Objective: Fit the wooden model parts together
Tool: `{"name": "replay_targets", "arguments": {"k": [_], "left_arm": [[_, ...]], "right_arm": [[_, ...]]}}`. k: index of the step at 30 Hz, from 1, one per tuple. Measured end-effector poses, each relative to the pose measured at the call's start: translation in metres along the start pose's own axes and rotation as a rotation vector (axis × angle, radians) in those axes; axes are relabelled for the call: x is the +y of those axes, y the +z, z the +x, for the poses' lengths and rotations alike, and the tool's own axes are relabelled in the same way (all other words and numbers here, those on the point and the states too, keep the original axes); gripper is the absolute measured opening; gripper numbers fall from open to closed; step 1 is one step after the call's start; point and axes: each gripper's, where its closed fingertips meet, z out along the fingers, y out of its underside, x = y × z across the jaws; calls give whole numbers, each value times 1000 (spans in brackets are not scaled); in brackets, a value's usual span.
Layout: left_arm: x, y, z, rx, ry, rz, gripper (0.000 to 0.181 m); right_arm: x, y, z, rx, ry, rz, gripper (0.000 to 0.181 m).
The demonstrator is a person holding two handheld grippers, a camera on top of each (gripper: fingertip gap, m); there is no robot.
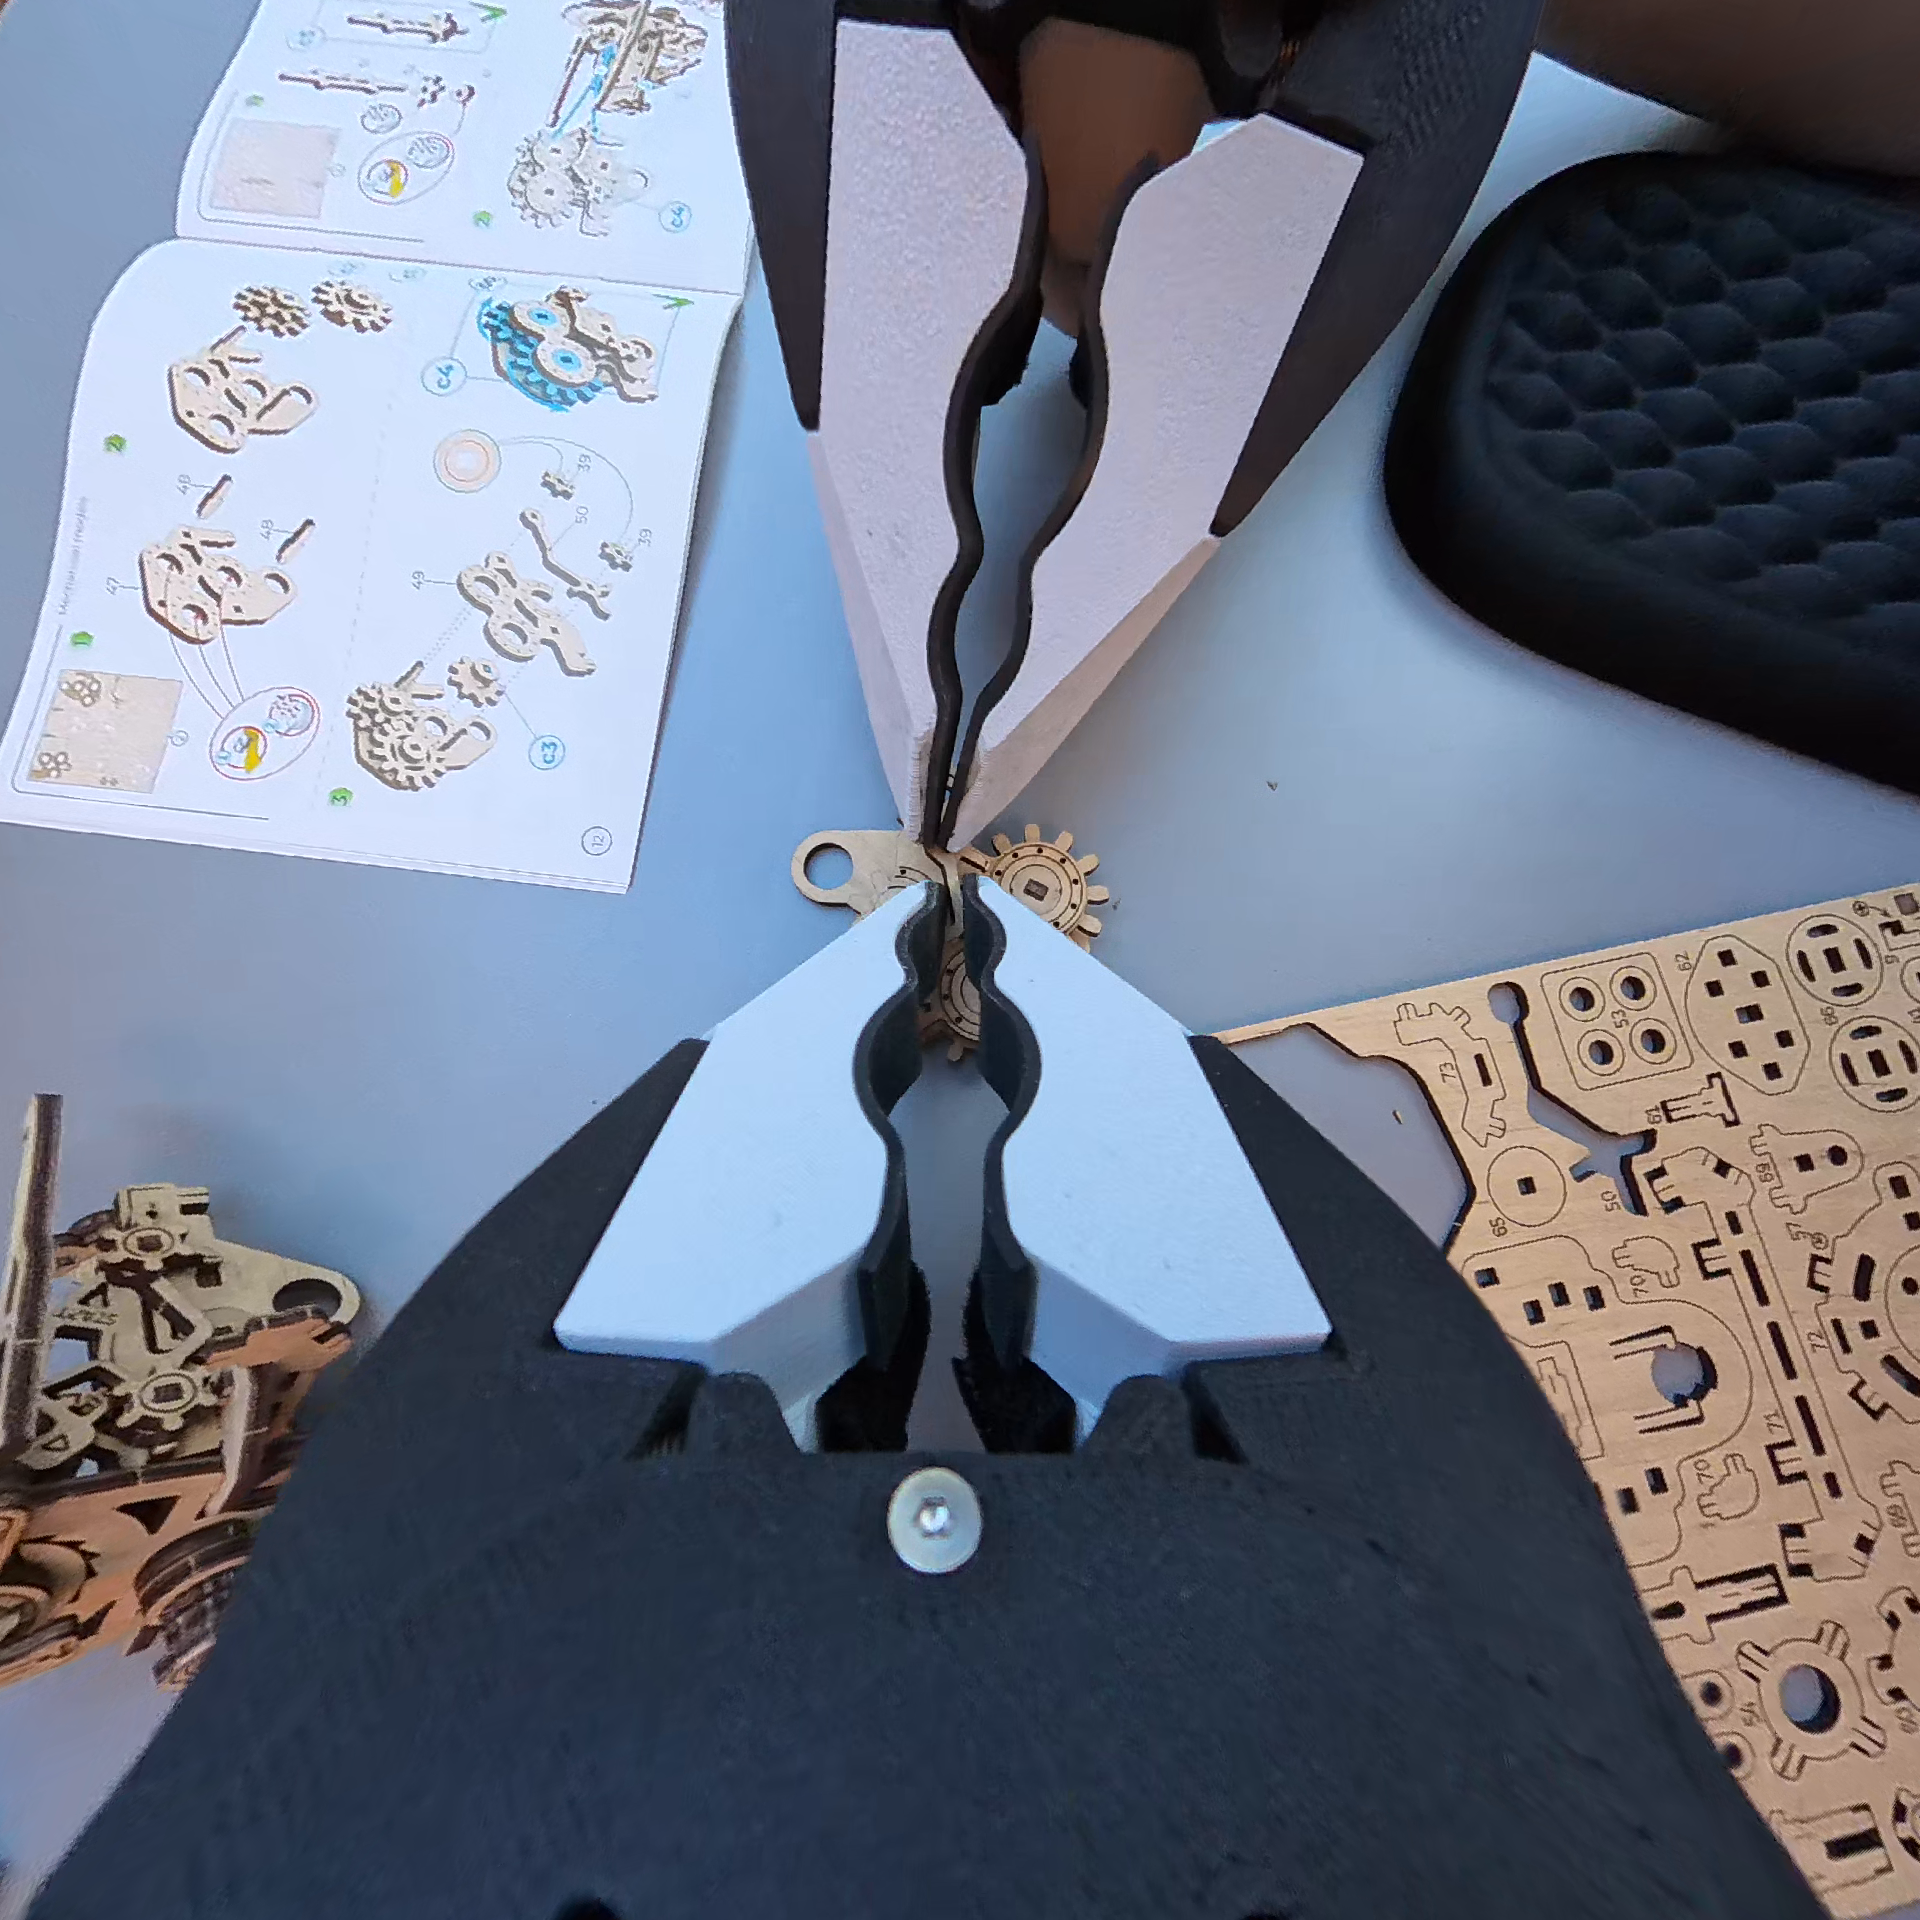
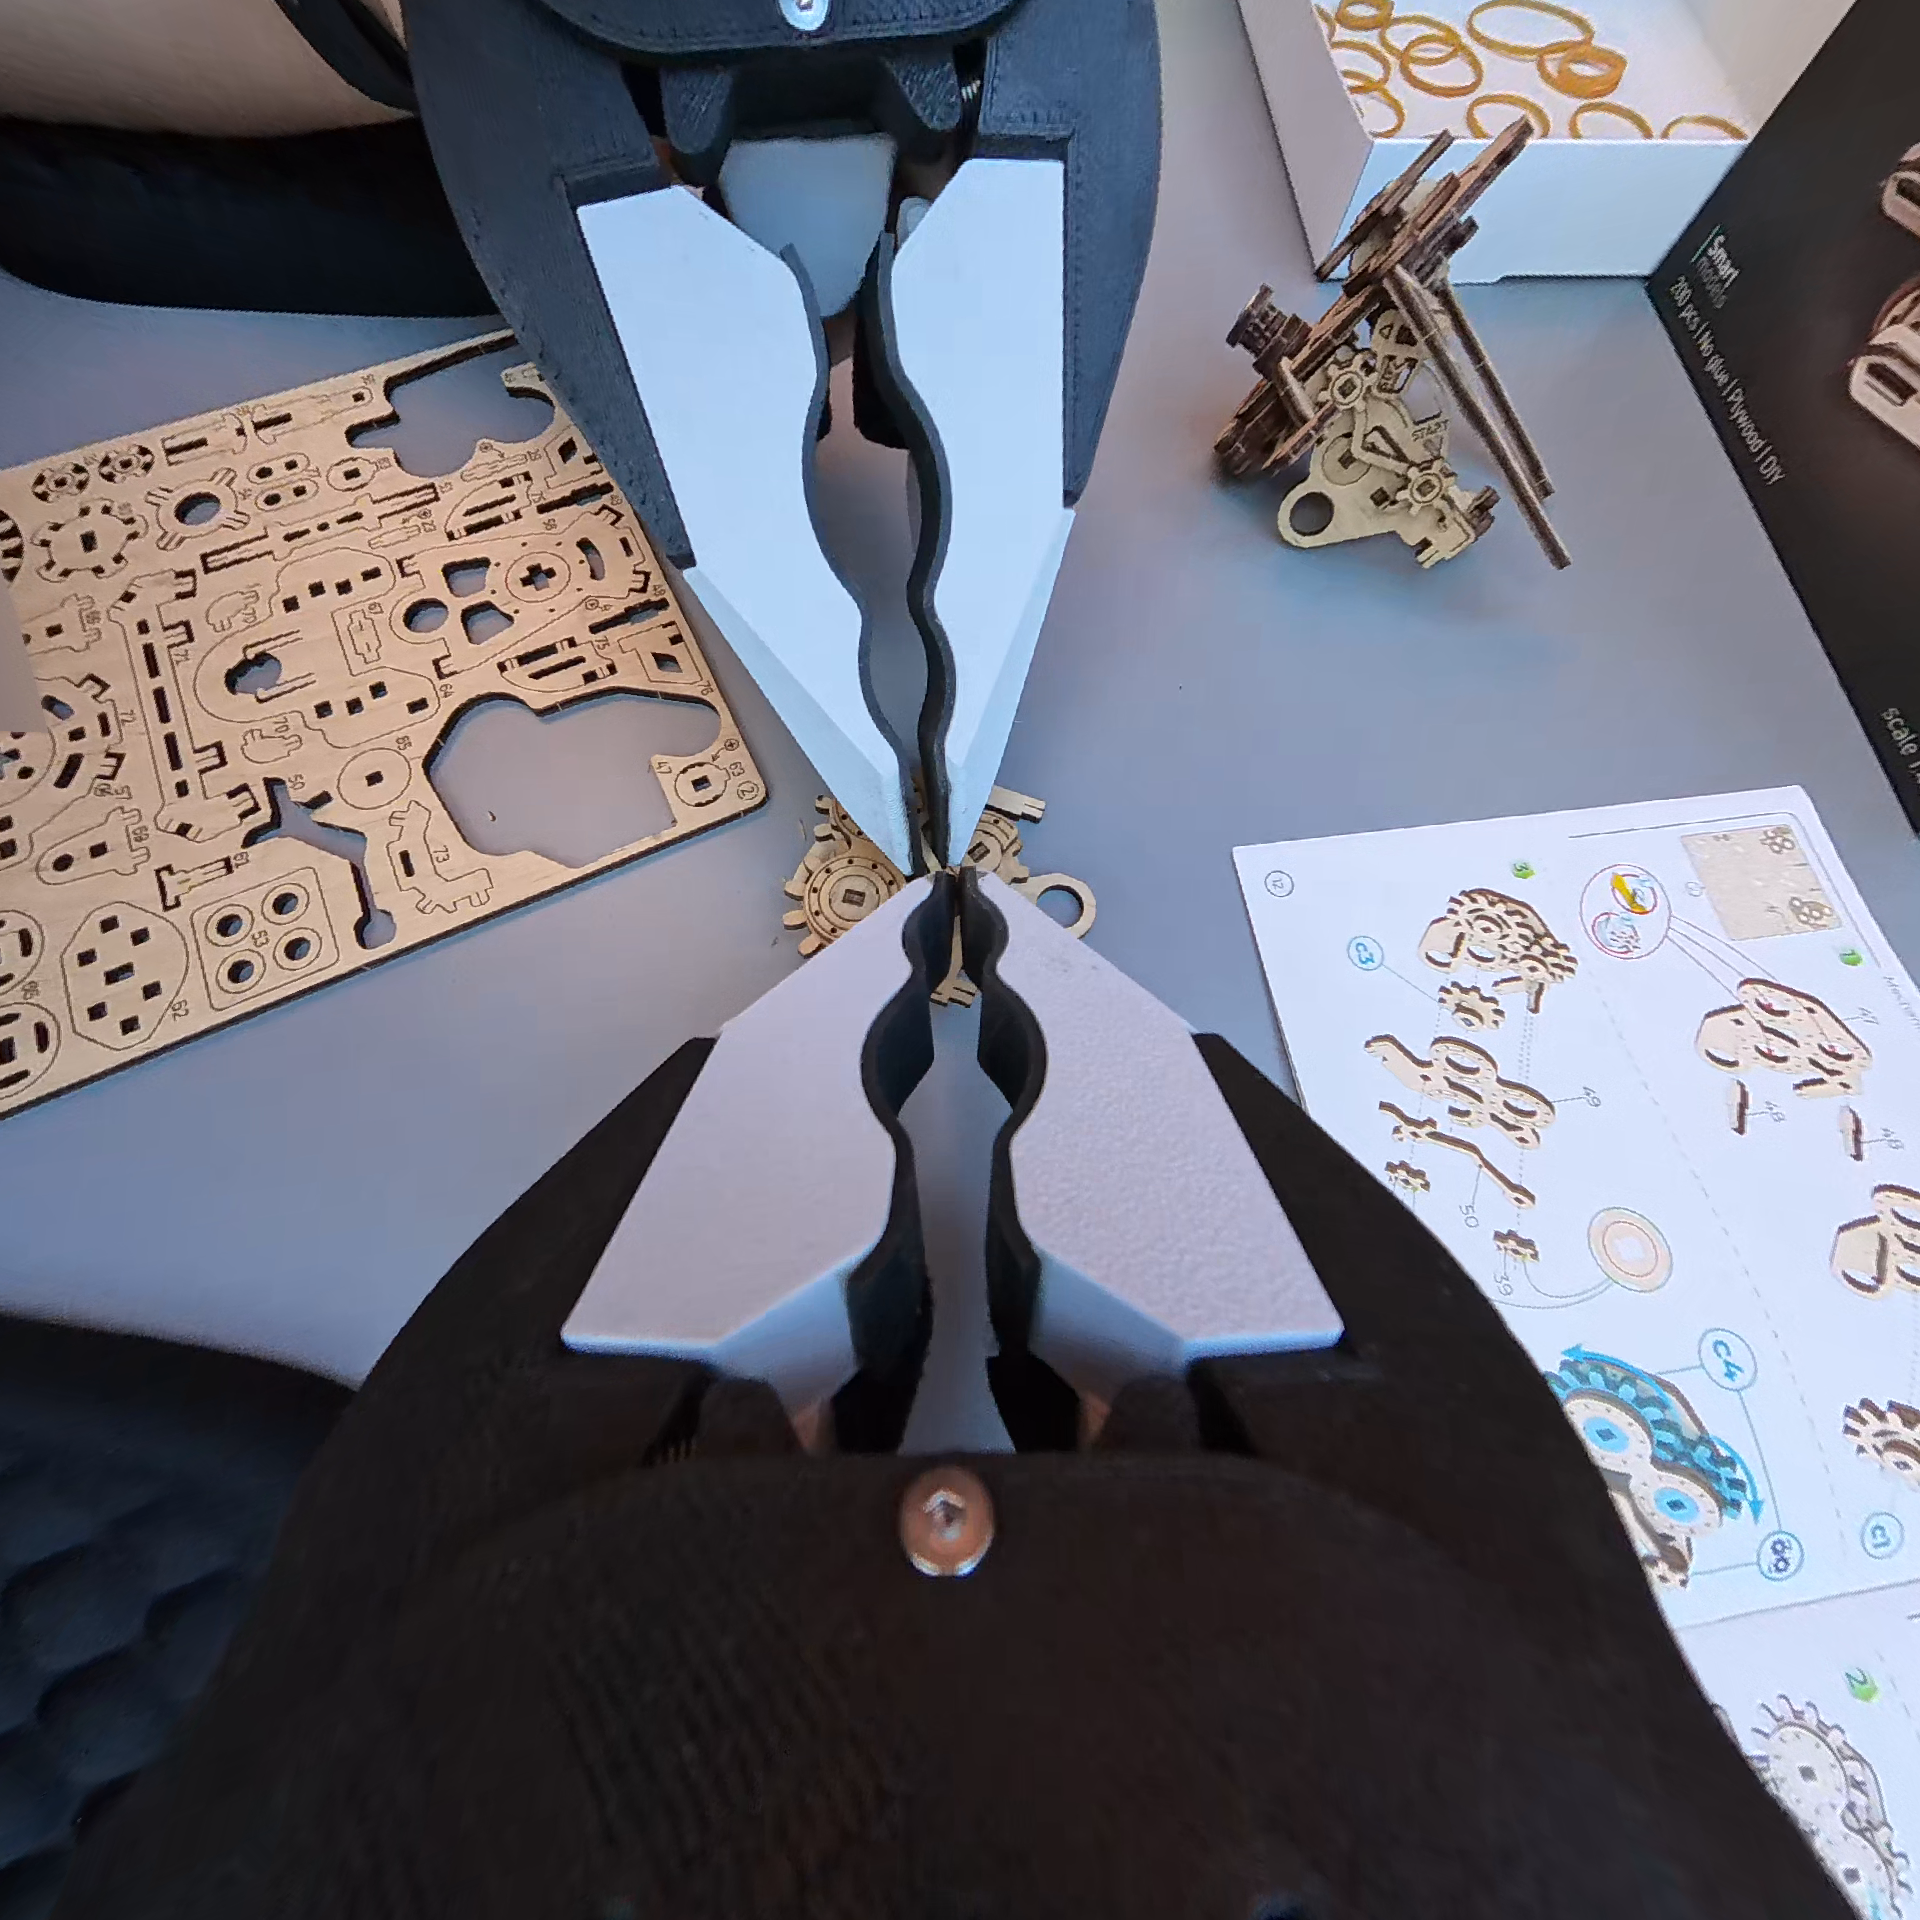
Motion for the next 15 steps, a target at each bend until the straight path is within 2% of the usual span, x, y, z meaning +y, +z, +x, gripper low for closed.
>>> {"name": "replay_targets", "arguments": {"k": [6,15], "left_arm": [[-1,0,0,14,-27,5,0],[-2,0,0,2,-19,12,0]], "right_arm": [[0,1,0,-71,48,-36,1],[0,1,0,-135,97,8,1]]}}
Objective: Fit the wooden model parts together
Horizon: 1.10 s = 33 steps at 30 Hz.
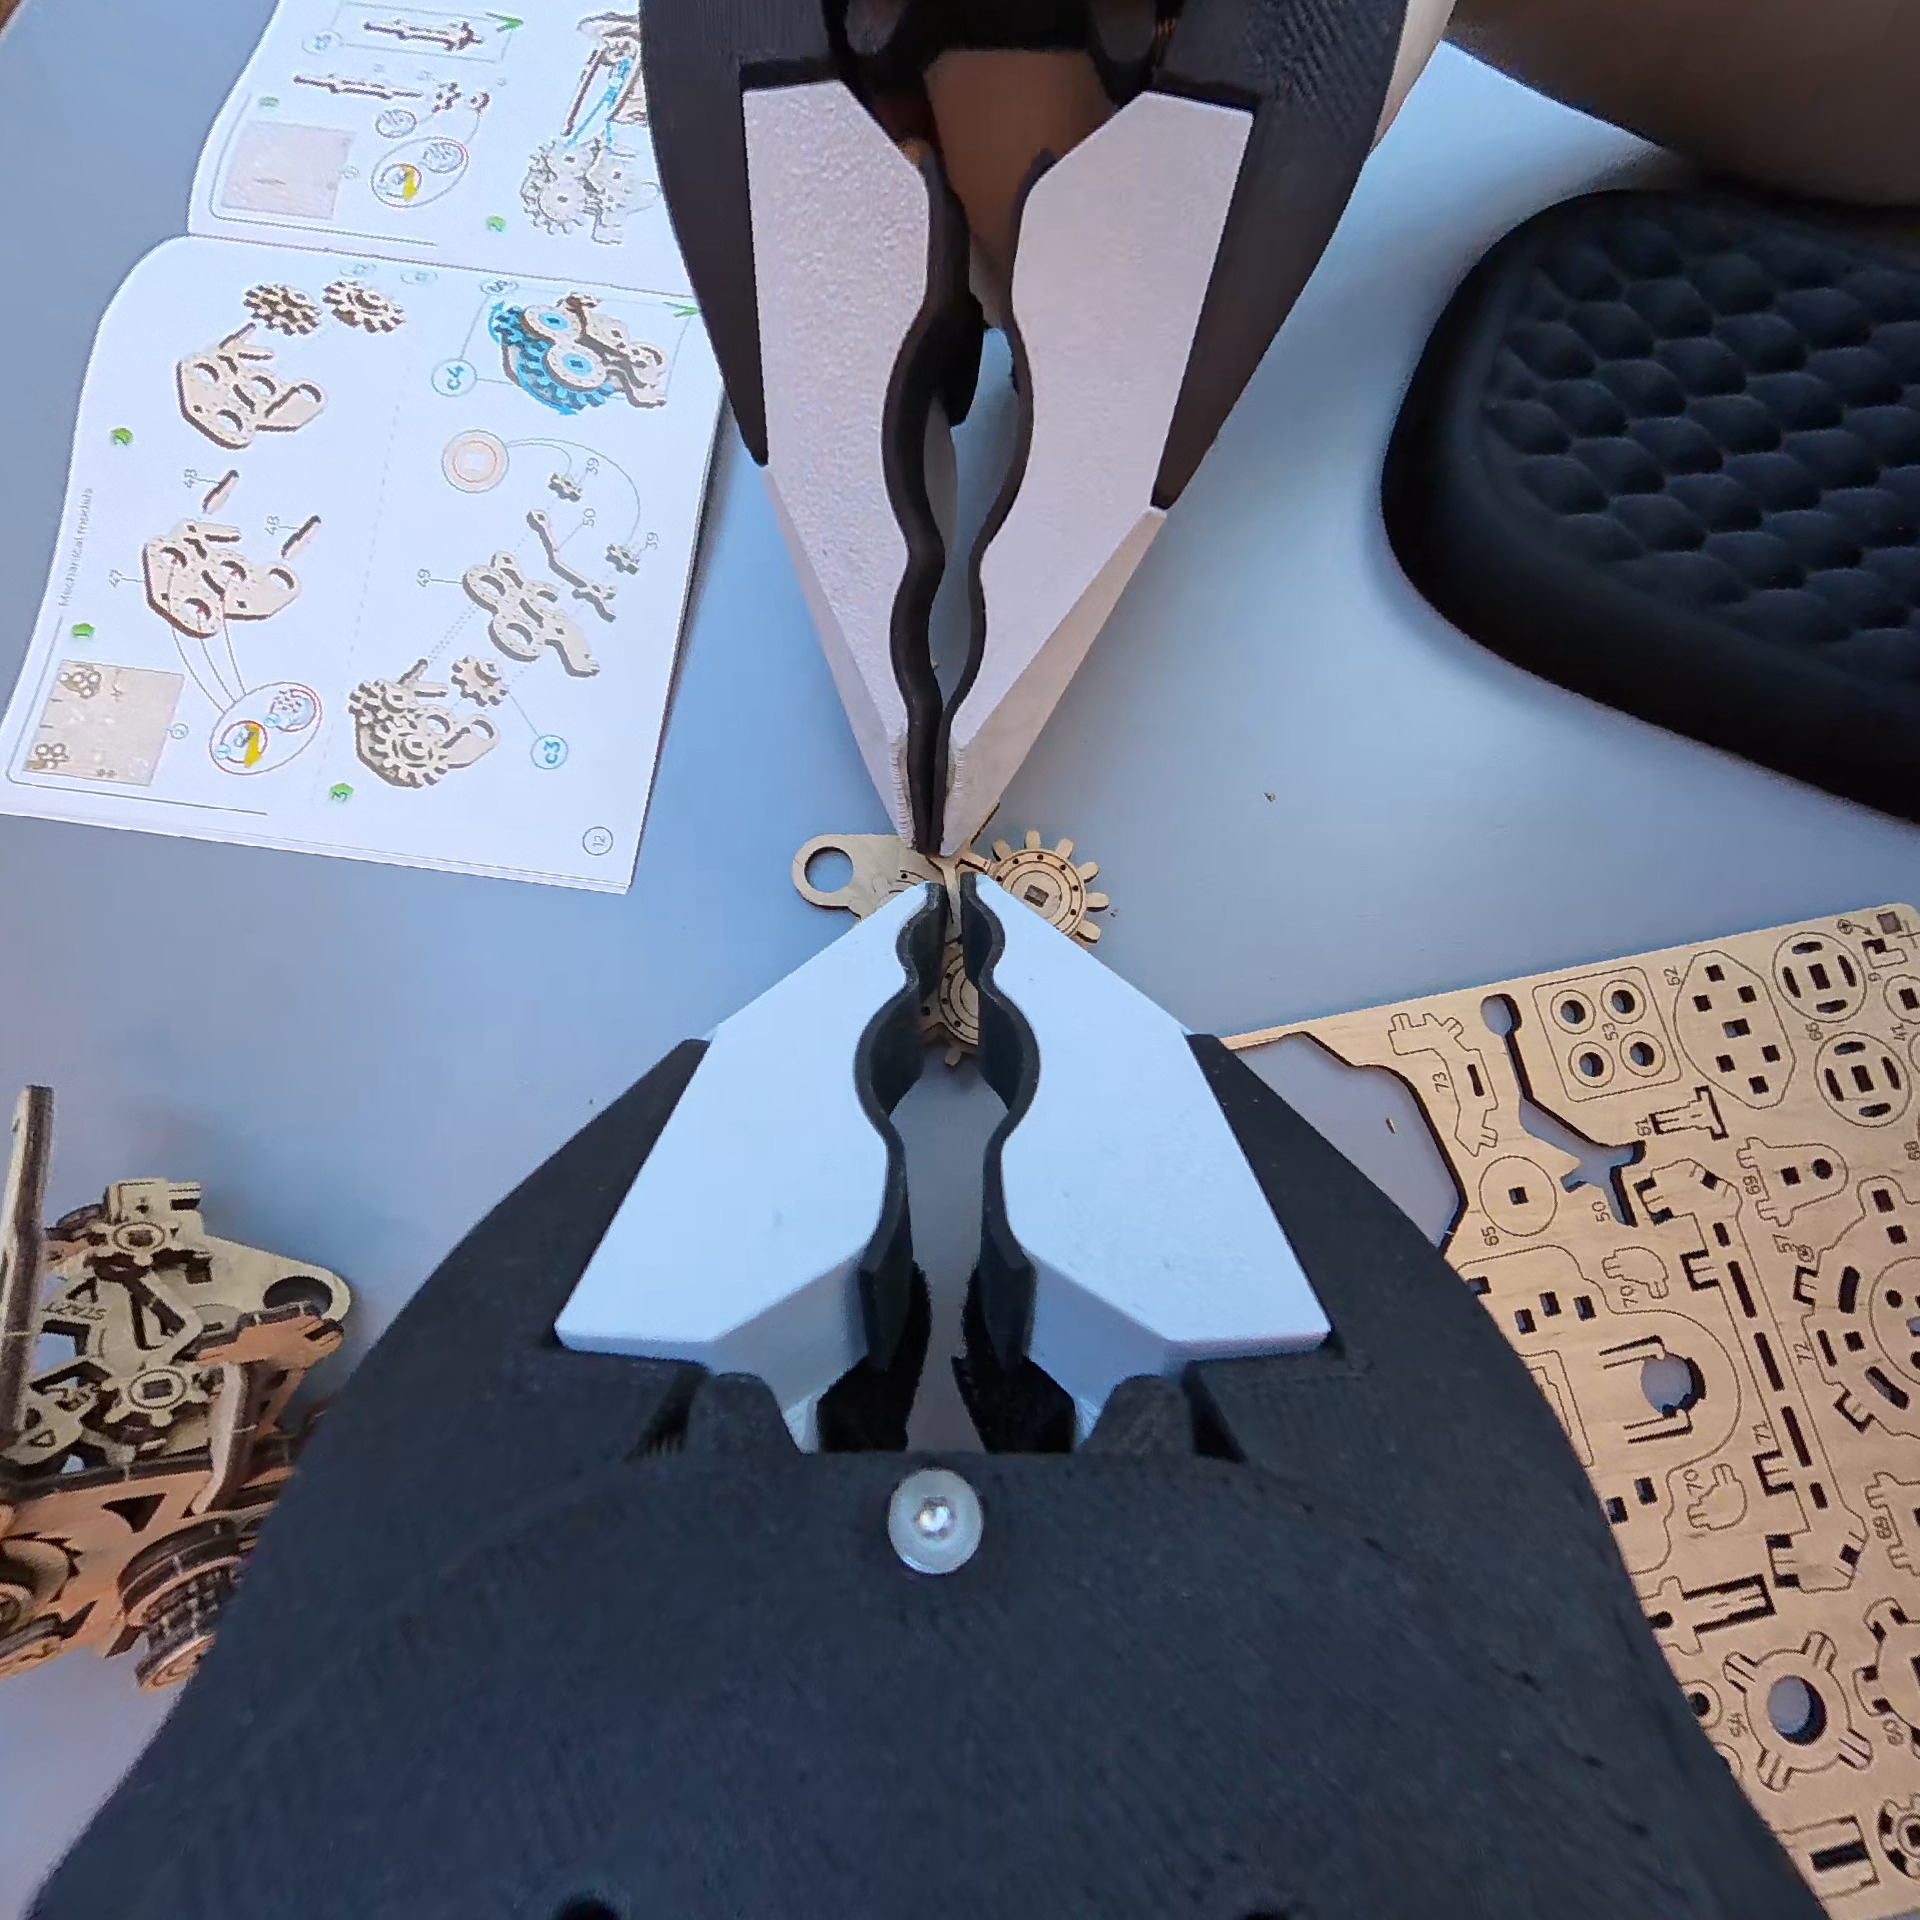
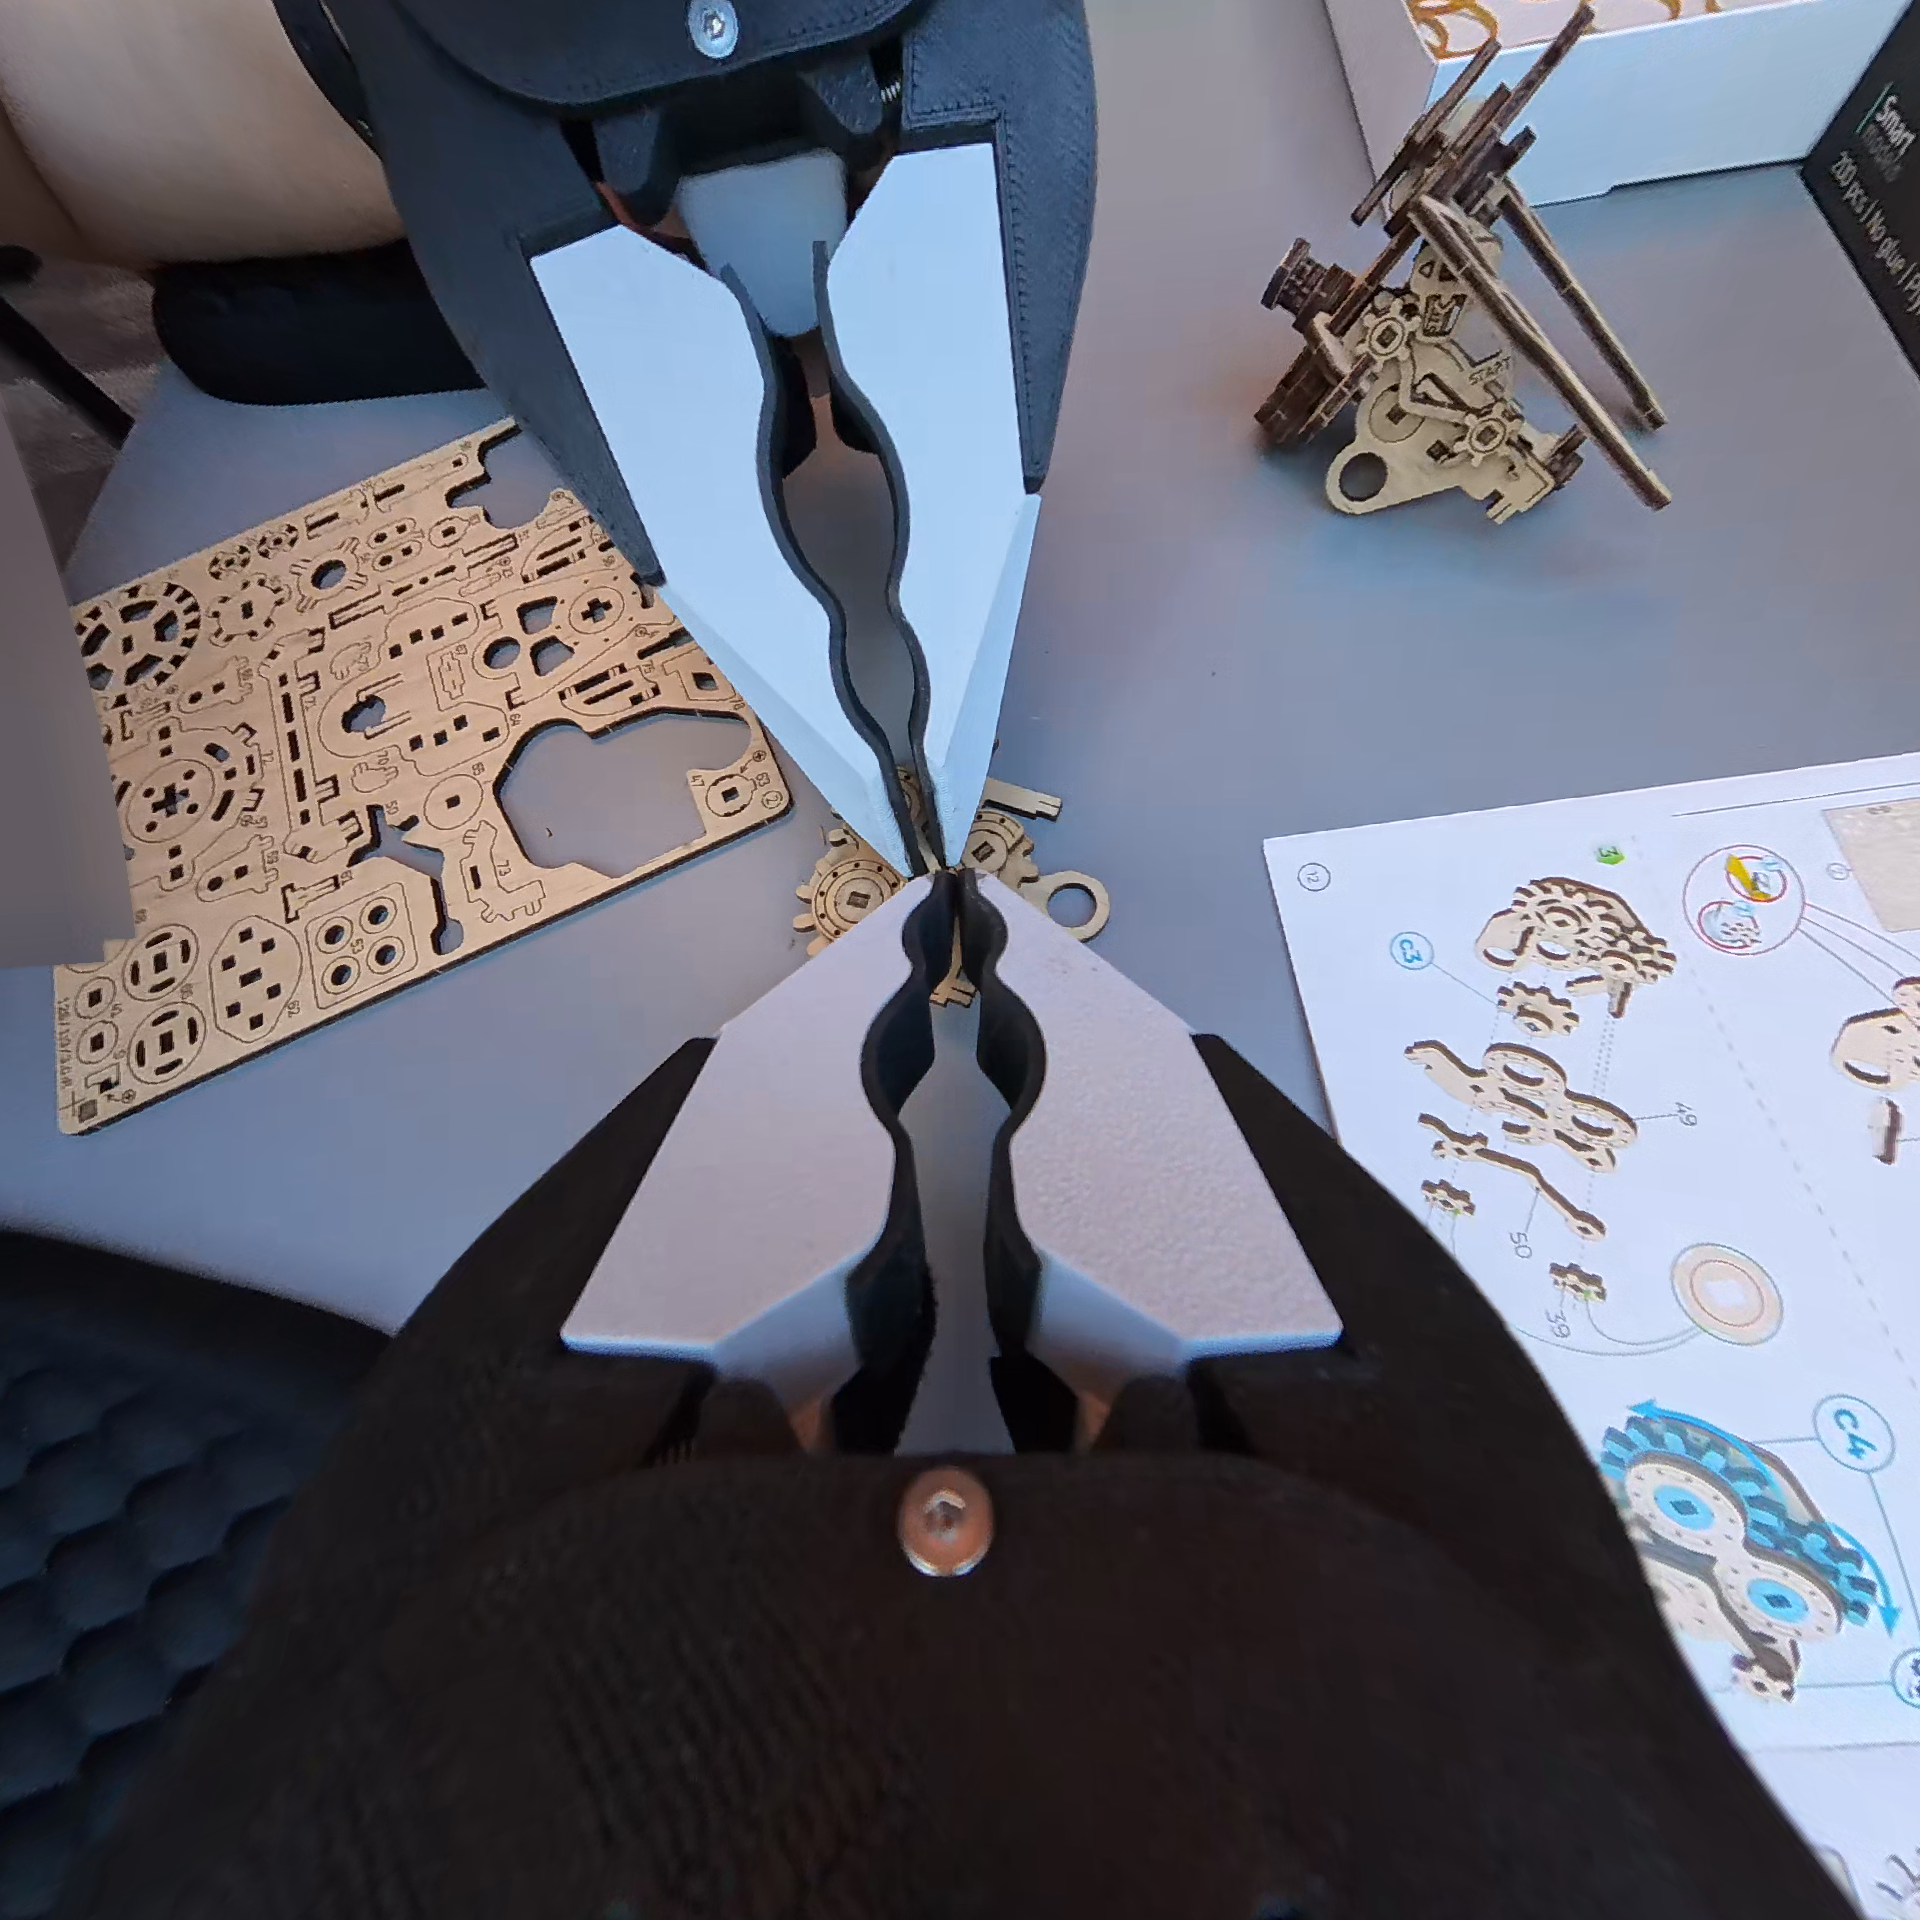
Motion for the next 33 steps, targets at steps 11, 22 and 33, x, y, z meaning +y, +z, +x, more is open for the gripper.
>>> {"name": "replay_targets", "arguments": {"k": [11,22,33], "left_arm": [[0,0,0,4,-13,1,0],[0,0,0,7,-15,0,0],[1,0,0,4,-15,-6,0]], "right_arm": [[-11,-14,-1,31,-69,9,1],[0,-2,-1,114,-158,-175,3],[2,0,-3,92,-158,-298,0]]}}
